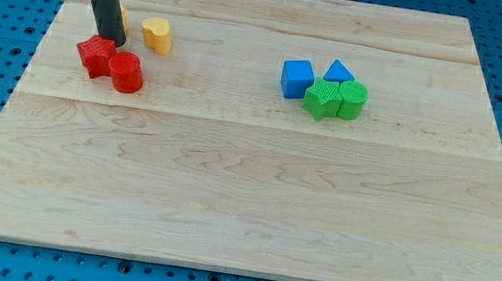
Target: Move the yellow hexagon towards top center
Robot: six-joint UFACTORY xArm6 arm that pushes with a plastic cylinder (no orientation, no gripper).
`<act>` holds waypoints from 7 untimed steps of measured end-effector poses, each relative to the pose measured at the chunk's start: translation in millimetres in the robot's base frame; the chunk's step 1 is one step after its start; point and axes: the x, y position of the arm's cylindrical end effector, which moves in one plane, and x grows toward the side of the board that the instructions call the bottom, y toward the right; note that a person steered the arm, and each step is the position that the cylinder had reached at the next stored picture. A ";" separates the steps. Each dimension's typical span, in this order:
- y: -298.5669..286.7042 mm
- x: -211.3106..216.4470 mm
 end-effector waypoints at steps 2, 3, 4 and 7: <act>68.9 -3.1; 61.8 -0.2; 16.6 -1.0; -51.9 -25.5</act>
